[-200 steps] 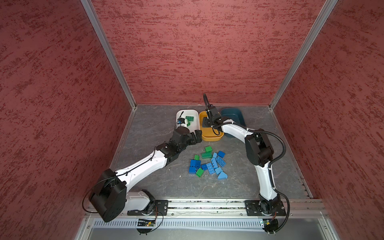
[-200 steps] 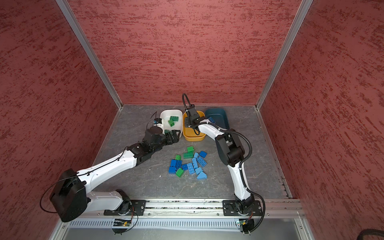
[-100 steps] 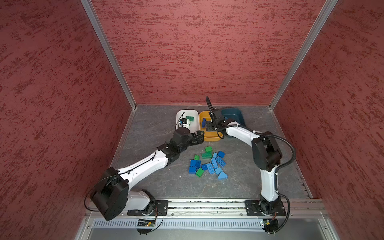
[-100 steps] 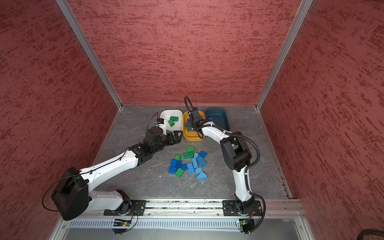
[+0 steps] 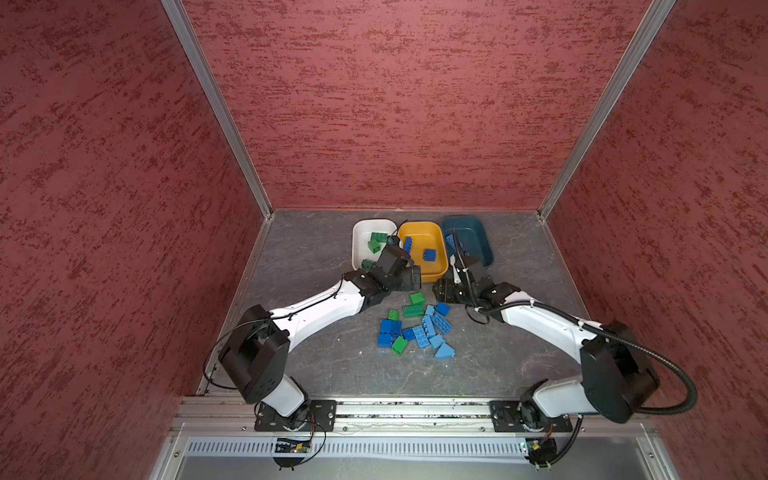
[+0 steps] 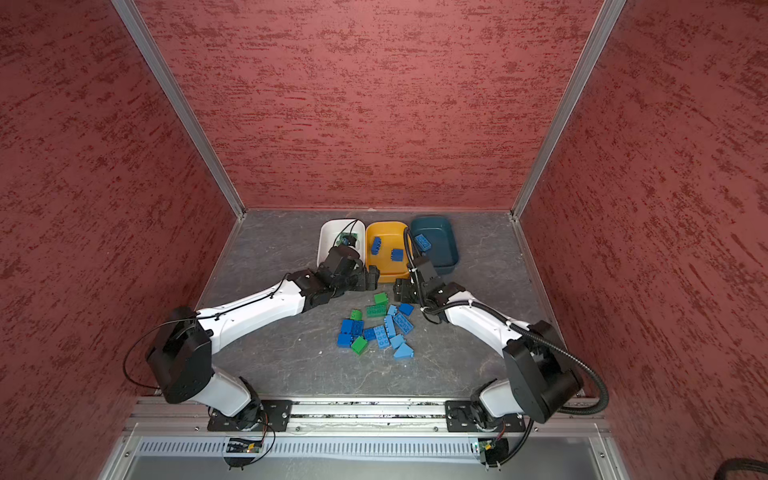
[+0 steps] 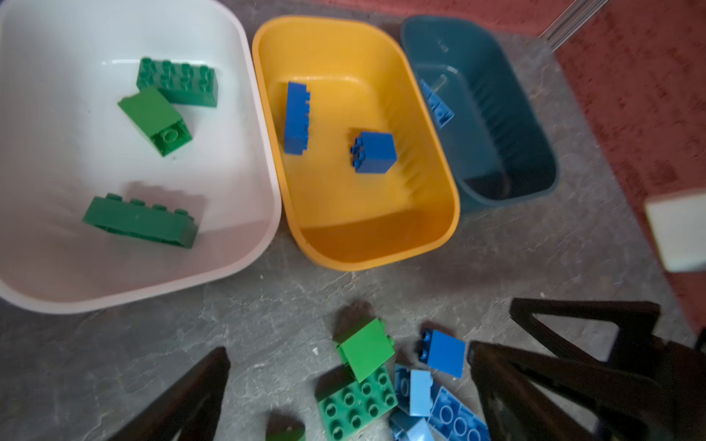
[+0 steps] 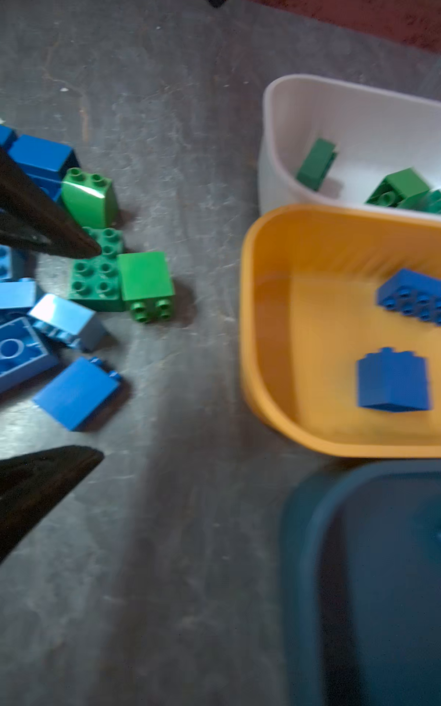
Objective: Sort the legos into containers by color
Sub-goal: 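Lower the right gripper to the pile toward the light blue bricks, then grasp a light blue brick with the right gripper and carry it to the teal bin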
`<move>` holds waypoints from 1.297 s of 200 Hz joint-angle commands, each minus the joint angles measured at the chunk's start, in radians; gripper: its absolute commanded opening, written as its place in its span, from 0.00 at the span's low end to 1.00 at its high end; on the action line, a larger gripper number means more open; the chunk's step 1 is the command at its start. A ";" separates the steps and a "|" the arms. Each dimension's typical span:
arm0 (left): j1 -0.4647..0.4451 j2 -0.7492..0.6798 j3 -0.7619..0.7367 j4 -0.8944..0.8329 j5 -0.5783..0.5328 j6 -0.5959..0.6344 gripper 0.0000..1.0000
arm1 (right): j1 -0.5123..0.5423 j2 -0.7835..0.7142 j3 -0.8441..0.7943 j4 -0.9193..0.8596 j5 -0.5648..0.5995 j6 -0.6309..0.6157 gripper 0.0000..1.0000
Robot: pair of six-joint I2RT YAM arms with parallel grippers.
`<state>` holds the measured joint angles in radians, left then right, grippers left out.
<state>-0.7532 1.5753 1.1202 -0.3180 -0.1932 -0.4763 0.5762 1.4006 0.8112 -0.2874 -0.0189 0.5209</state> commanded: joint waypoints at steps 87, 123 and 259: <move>0.066 0.003 0.001 -0.033 0.027 -0.067 0.99 | 0.314 -0.243 -0.213 -0.261 -0.002 0.240 0.72; 0.065 0.006 0.003 -0.042 0.014 -0.063 0.99 | 0.366 -0.167 -0.196 -0.226 0.015 0.159 0.75; 0.064 -0.004 -0.023 -0.040 -0.006 -0.056 0.99 | 0.478 -0.010 -0.125 -0.318 0.232 0.140 0.54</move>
<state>-0.6853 1.5898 1.1107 -0.3595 -0.1879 -0.5426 1.0447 1.4117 0.6975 -0.5735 0.1543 0.6239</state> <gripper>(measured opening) 0.995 0.605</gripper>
